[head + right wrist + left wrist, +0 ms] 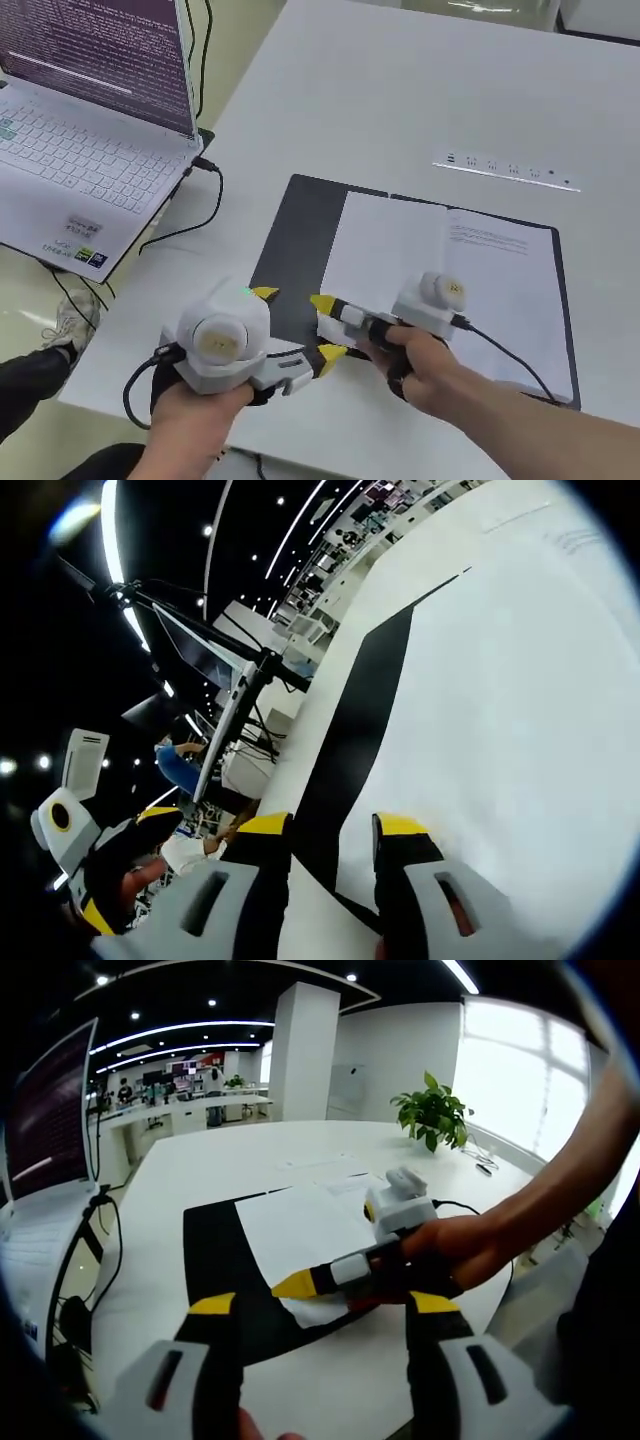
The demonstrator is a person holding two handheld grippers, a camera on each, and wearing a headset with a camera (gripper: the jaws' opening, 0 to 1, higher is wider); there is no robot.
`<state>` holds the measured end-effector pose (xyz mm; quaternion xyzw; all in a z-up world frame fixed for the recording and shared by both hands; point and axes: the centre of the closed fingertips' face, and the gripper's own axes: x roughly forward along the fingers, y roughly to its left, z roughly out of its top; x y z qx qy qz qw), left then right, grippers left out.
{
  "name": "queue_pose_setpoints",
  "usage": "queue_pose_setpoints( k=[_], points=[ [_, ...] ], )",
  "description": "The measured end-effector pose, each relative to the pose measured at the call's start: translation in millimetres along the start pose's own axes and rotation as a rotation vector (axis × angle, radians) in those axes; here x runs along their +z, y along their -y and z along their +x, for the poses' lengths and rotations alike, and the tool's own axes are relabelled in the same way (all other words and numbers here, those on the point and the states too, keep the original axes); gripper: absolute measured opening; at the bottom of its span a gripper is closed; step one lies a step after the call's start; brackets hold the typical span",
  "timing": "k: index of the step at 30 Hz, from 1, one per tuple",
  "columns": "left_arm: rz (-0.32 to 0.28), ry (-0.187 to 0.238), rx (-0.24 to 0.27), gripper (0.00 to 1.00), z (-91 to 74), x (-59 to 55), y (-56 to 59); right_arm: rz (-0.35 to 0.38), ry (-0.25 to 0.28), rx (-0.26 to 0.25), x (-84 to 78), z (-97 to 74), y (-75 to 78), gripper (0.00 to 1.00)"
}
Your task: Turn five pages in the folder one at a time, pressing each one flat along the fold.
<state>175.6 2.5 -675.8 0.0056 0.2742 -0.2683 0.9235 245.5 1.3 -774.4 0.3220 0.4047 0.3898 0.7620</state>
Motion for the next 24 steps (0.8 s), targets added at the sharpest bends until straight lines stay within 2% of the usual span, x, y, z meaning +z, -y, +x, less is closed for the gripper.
queue_pose_setpoints(
  k=[1,3,6,13,16,19,24],
  points=[
    [-0.001,-0.002,0.0,0.66,0.0,-1.0,0.3,0.014,0.007,0.007,-0.2,-1.5,-1.1,0.33],
    [-0.009,-0.006,-0.004,0.65,0.3,-3.5,1.0,0.04,0.054,0.016,3.1,-6.9,-3.4,0.37],
    [-0.021,-0.004,-0.006,0.63,0.5,-5.8,2.5,0.03,0.085,0.042,3.2,-17.2,-11.3,0.4],
    [-0.042,-0.016,-0.013,0.59,3.3,-11.0,3.5,-0.056,0.114,0.061,11.2,-42.2,-21.2,0.4],
    [-0.045,-0.02,-0.016,0.57,6.1,-12.0,2.5,-0.073,0.132,0.061,16.3,-55.4,-18.6,0.38],
    [-0.073,-0.006,-0.023,0.54,8.6,-10.0,0.4,-0.086,0.153,0.036,20.4,-73.9,-9.0,0.37],
    [-0.069,-0.012,-0.025,0.49,13.5,-12.9,-3.1,-0.109,0.184,-0.007,24.6,-105.0,4.9,0.32]
  ],
)
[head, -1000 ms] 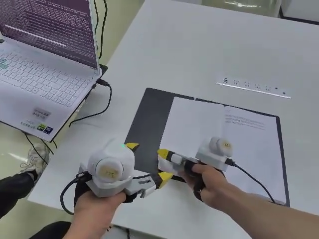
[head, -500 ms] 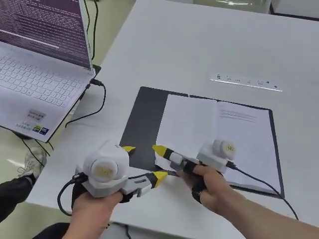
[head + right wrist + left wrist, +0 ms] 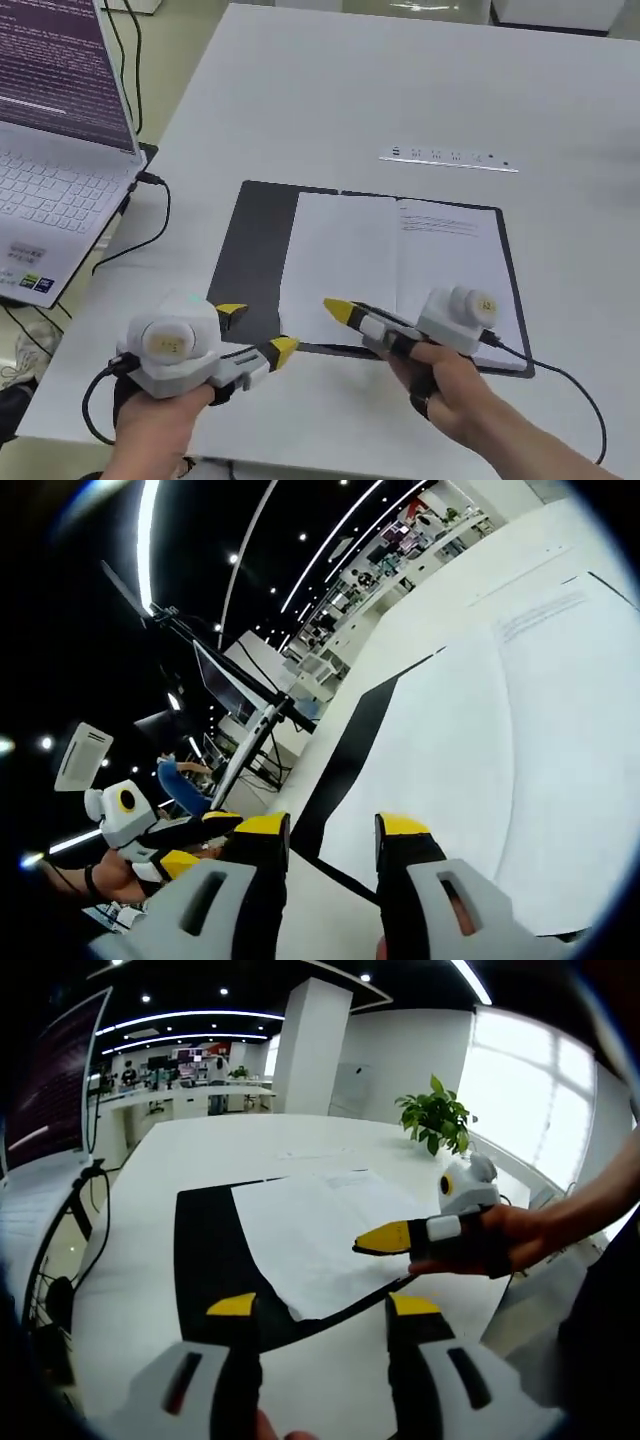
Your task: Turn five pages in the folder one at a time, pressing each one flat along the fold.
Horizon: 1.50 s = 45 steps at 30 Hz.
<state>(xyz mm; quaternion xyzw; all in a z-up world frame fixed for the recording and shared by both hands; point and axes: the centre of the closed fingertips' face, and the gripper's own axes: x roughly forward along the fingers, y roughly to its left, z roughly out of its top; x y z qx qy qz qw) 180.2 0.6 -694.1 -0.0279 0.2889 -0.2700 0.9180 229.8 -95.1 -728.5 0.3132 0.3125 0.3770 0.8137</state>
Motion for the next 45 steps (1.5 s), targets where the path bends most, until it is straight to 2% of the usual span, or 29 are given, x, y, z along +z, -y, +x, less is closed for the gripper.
queue_pose_setpoints(
  k=[6,10,17,26,30,33,41,45],
  points=[
    [0.02,-0.02,-0.018,0.38,8.7,-4.9,0.9,-0.037,0.026,-0.053,7.4,-33.9,18.0,0.25],
    [0.029,-0.033,-0.033,0.29,16.2,-7.8,2.2,-0.065,0.032,-0.078,8.5,-51.1,23.6,0.22],
    [0.041,-0.05,-0.053,0.2,36.7,-10.3,1.1,-0.078,0.036,-0.108,6.5,-71.8,33.5,0.2],
    [0.031,-0.068,-0.069,0.08,64.1,-16.0,-3.5,-0.088,0.026,-0.129,5.2,-83.3,38.7,0.19],
    [0.028,-0.093,-0.057,0.02,70.7,-21.9,-2.9,-0.086,0.03,-0.138,4.3,-87.0,41.7,0.18],
    [0.011,-0.091,-0.067,0.0,74.5,-22.7,0.8,-0.081,0.03,-0.139,2.9,-87.7,42.2,0.17],
    [-0.007,-0.115,-0.086,0.0,84.5,-31.3,5.9,-0.075,0.018,-0.142,-2.0,-87.8,41.0,0.17],
    [-0.029,-0.111,-0.08,0.0,85.1,-32.1,6.5,-0.079,-0.002,-0.142,-6.6,-86.5,41.8,0.16]
  ],
)
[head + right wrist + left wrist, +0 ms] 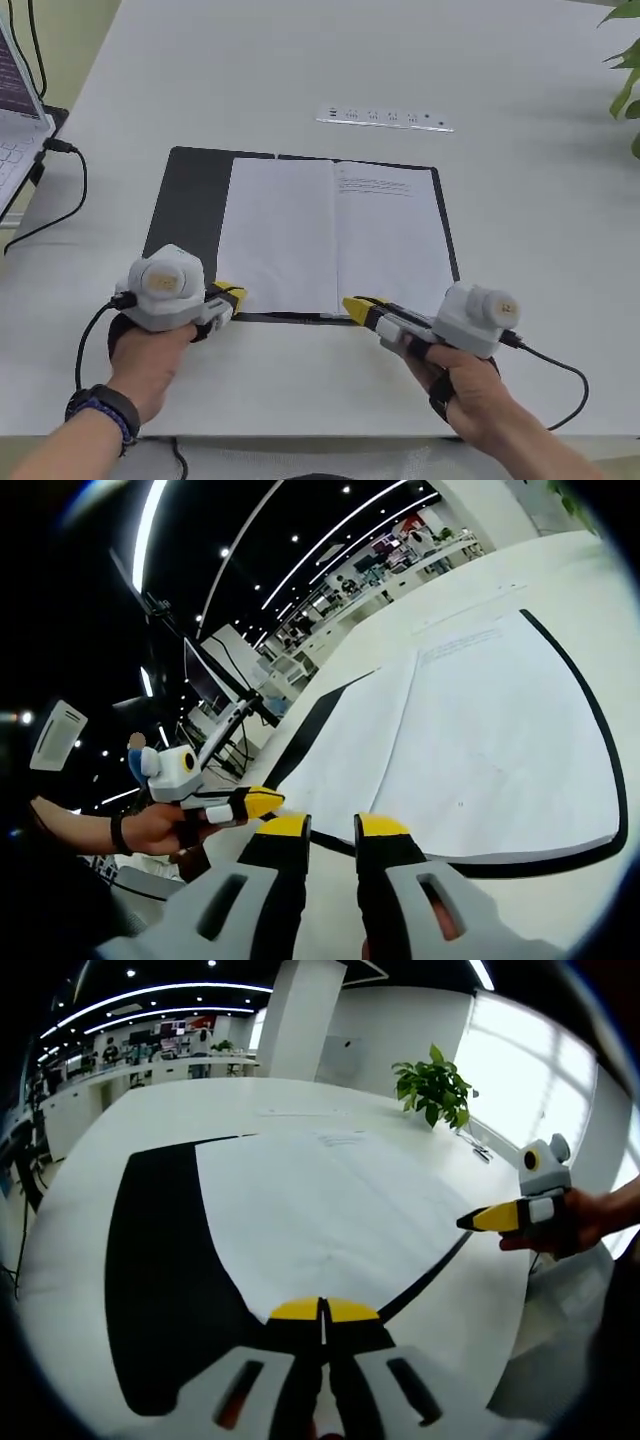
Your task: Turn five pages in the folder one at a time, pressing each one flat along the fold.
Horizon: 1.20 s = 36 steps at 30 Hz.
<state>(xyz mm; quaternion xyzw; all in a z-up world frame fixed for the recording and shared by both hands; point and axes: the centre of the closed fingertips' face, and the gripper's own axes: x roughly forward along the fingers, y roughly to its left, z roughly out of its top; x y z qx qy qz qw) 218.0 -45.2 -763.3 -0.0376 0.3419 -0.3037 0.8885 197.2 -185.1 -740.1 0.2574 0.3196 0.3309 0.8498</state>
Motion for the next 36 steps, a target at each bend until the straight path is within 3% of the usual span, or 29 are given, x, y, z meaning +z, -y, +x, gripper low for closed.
queue_pose_setpoints(
  k=[2,6,7,8,11,17,28,36],
  points=[
    [-0.003,-0.01,0.006,0.0,1.1,-3.8,-0.9,0.005,-0.002,-0.002,-1.0,0.9,0.2,0.16],
    [-0.011,-0.066,0.045,0.0,-0.6,-22.3,-9.5,0.012,0.002,-0.002,-0.3,2.9,-1.3,0.15],
    [-0.022,-0.012,0.032,0.0,0.4,-14.8,-7.9,0.011,0.002,-0.002,-0.4,3.4,-1.2,0.15],
    [-0.055,-0.038,0.046,0.0,-4.0,-20.9,-9.9,0.01,0.002,-0.002,-0.4,3.7,-1.3,0.15],
    [-0.052,-0.03,0.047,0.0,-4.4,-20.0,-14.5,0.016,0.0,-0.002,-1.2,5.0,-2.0,0.14],
    [-0.074,-0.027,0.048,0.0,-4.8,-20.1,-13.0,0.01,-0.013,-0.002,-2.7,9.3,-1.3,0.14],
    [-0.117,-0.018,0.033,0.0,-4.5,-22.5,-16.1,0.003,-0.016,0.0,12.8,33.5,3.6,0.1],
    [-0.11,-0.033,0.016,0.0,-3.0,-22.1,-14.2,0.025,-0.024,-0.027,19.6,54.7,20.9,0.05]
  ],
)
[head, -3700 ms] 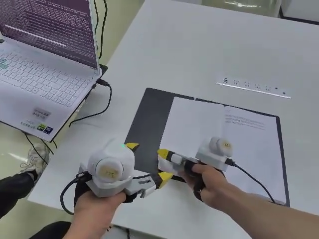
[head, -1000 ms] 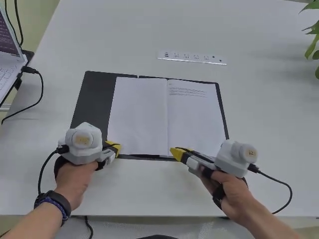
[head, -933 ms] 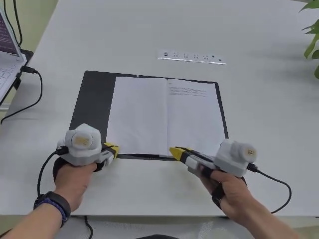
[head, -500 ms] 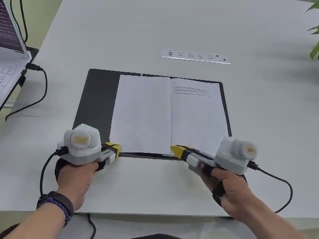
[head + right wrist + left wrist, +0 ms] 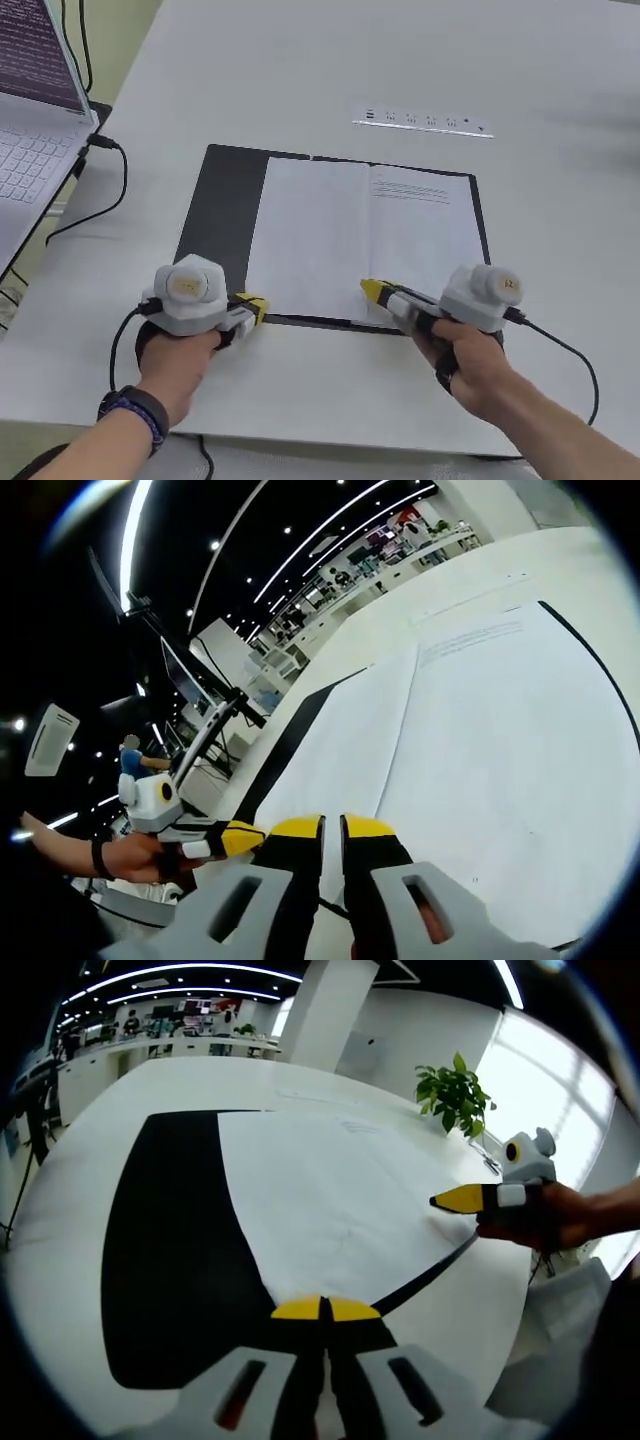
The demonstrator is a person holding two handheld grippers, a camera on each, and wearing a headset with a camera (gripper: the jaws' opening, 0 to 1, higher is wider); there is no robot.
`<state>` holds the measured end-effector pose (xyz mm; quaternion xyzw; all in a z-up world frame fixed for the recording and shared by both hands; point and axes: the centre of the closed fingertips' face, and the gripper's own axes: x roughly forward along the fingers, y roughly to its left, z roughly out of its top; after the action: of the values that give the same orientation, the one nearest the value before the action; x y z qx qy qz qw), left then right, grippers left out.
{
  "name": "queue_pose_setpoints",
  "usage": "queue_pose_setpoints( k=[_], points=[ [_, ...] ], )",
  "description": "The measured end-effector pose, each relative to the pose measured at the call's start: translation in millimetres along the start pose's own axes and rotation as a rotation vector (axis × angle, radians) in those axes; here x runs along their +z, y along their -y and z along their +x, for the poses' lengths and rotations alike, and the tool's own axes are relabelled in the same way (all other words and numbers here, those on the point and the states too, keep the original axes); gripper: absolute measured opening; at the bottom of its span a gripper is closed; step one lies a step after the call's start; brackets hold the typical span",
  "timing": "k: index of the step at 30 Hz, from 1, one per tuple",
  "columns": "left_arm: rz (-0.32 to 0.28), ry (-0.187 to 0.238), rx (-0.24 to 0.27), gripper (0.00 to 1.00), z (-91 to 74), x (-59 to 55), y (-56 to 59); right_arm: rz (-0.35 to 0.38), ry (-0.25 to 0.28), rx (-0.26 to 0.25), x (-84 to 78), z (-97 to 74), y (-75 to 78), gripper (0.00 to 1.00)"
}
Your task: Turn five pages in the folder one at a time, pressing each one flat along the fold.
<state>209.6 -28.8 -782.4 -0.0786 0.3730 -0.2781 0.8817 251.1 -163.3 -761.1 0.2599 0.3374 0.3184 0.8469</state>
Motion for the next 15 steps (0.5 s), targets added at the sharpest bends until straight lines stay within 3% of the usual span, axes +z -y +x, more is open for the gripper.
queue_pose_setpoints(
  k=[15],
  points=[
    [0.015,-0.021,0.011,0.0,6.5,-0.7,-7.5,0.044,0.022,-0.011,20.7,31.6,13.9,0.0]
  ],
)
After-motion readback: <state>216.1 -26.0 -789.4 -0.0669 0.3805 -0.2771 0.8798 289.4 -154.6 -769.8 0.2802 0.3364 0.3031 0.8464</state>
